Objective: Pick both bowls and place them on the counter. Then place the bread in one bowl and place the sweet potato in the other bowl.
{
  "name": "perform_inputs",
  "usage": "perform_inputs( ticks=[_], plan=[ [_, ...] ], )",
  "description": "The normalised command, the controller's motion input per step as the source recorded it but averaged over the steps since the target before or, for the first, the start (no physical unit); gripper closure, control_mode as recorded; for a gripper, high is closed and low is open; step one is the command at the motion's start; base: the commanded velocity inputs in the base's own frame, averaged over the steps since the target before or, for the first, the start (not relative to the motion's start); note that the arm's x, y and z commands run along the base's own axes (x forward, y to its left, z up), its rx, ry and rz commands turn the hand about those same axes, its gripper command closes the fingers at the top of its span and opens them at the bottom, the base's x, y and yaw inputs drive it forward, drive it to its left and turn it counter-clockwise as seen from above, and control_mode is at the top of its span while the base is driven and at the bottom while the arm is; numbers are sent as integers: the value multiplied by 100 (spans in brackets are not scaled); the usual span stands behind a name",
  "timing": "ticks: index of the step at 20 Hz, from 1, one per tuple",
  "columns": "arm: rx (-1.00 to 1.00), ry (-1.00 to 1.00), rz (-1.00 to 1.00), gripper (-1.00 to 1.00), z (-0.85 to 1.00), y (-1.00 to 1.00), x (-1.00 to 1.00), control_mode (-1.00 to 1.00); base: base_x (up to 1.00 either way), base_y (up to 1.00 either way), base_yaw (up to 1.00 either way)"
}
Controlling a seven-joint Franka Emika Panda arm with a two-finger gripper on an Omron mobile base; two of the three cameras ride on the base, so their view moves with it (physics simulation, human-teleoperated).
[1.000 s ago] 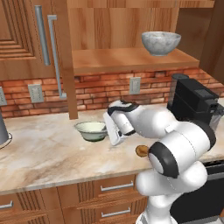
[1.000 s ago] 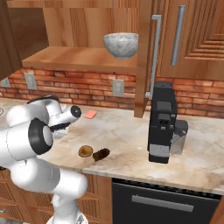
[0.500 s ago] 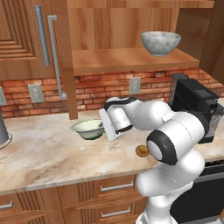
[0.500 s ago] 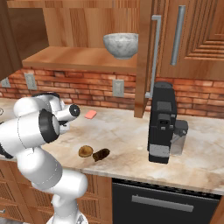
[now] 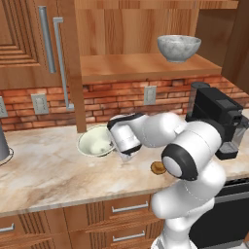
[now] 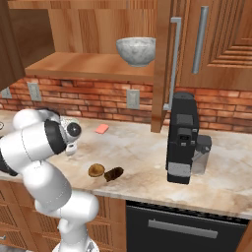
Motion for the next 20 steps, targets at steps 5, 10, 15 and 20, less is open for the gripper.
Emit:
perform_inputs(
  ticks=[5, 10, 15, 20],
  plan=[
    [-17, 0, 0, 100, -35, -3, -1, -100, 0, 0, 0],
    [-7, 4, 0, 100, -14, -12, 0, -100, 0, 0, 0],
    [-3, 2, 0, -100, 0, -8, 0, -100, 0, 0, 0],
    [0, 0, 0, -100, 9, -10, -1, -100, 0, 0, 0]
  ],
)
